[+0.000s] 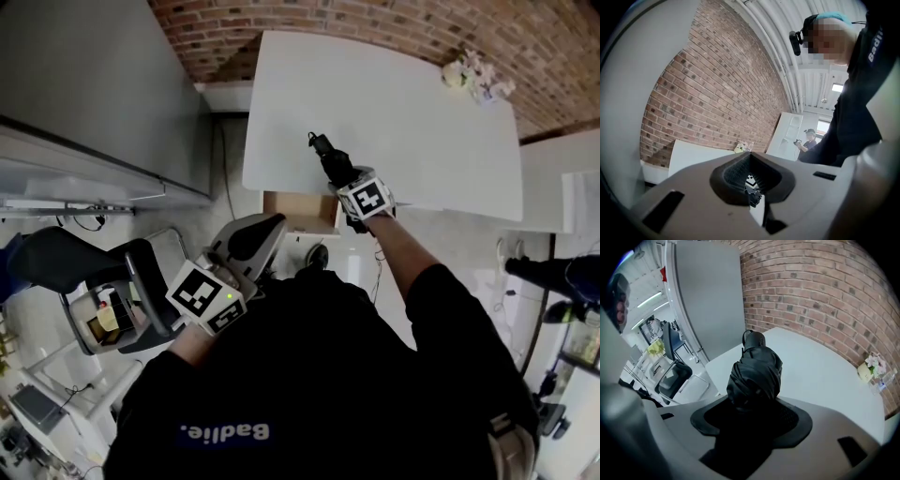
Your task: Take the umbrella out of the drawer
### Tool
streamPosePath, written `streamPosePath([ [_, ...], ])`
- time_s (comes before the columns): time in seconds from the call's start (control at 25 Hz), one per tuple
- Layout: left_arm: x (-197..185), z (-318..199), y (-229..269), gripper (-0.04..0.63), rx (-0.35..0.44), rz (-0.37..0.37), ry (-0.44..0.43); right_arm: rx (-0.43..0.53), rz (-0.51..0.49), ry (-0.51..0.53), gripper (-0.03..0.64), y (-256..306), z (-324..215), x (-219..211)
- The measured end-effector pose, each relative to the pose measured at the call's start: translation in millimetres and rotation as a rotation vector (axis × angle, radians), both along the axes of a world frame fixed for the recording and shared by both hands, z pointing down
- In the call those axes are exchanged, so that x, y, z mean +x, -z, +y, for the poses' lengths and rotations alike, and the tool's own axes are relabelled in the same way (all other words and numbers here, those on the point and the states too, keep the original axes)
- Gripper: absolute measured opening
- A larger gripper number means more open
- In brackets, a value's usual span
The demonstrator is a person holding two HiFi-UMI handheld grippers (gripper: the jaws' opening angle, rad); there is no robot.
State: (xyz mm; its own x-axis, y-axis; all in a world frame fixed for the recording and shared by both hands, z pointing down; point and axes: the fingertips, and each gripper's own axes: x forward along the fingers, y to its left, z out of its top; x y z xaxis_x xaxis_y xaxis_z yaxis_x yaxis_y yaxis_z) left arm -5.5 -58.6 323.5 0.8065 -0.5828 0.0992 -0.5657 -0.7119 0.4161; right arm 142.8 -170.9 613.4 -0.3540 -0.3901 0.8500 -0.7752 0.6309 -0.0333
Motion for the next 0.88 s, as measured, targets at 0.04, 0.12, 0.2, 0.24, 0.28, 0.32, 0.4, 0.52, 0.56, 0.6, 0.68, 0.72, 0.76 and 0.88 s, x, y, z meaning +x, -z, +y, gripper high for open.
streamPosePath([
  [0.04,-0.5,-1.3,-0.1,-0.003,-0.003,-0.005,0.006,-0.003,0.004,-0.006,0.272,-2.4,-7.9,2.0],
  [0.12,-2.4,-4.9,-0.3,-0.002,-0.008,-0.015,0.02,-0.011,0.015,-0.01,0.272,-10.0,-22.6,5.2],
  [0.2,-5.2,-8.6,-0.7,-0.002,-0.011,-0.021,0.041,-0.029,0.025,-0.014,0.272,-21.3,-34.1,8.1],
  [0.24,-6.9,-10.2,-1.1,-0.003,-0.012,-0.022,0.052,-0.039,0.034,-0.019,0.272,-27.3,-38.8,10.2],
  [0.28,-8.5,-11.6,-1.8,-0.002,-0.014,-0.023,0.062,-0.049,0.042,-0.025,0.273,-33.3,-42.9,12.6],
  [0.32,-9.7,-12.9,-2.7,-0.003,-0.016,-0.025,0.071,-0.058,0.049,-0.031,0.272,-39.0,-46.3,14.7],
  [0.4,-11.9,-15.2,-4.6,-0.002,-0.018,-0.031,0.085,-0.075,0.057,-0.04,0.273,-49.2,-52.2,17.7],
  [0.52,-16.0,-18.4,-5.9,-0.002,-0.029,-0.033,0.11,-0.098,0.057,-0.046,0.273,-62.5,-58.6,18.2],
  [0.56,-18.0,-19.3,-6.1,-0.002,-0.029,-0.033,0.117,-0.103,0.052,-0.046,0.273,-65.8,-60.8,17.0],
  [0.6,-20.4,-20.4,-6.0,-0.002,-0.028,-0.033,0.125,-0.105,0.045,-0.044,0.273,-68.2,-63.2,15.2],
  [0.68,-25.7,-22.2,-6.1,-0.003,-0.029,-0.032,0.14,-0.106,0.043,-0.042,0.275,-72.6,-66.1,13.1],
  [0.72,-28.0,-22.4,-6.8,-0.002,-0.03,-0.033,0.145,-0.108,0.049,-0.042,0.276,-74.8,-66.3,13.6],
  [0.76,-29.5,-22.3,-7.5,-0.002,-0.031,-0.034,0.146,-0.11,0.053,-0.042,0.278,-76.7,-66.4,13.9],
  [0.88,-29.9,-20.6,-7.4,-0.003,-0.028,-0.032,0.142,-0.106,0.047,-0.032,0.29,-78.8,-68.0,13.7],
])
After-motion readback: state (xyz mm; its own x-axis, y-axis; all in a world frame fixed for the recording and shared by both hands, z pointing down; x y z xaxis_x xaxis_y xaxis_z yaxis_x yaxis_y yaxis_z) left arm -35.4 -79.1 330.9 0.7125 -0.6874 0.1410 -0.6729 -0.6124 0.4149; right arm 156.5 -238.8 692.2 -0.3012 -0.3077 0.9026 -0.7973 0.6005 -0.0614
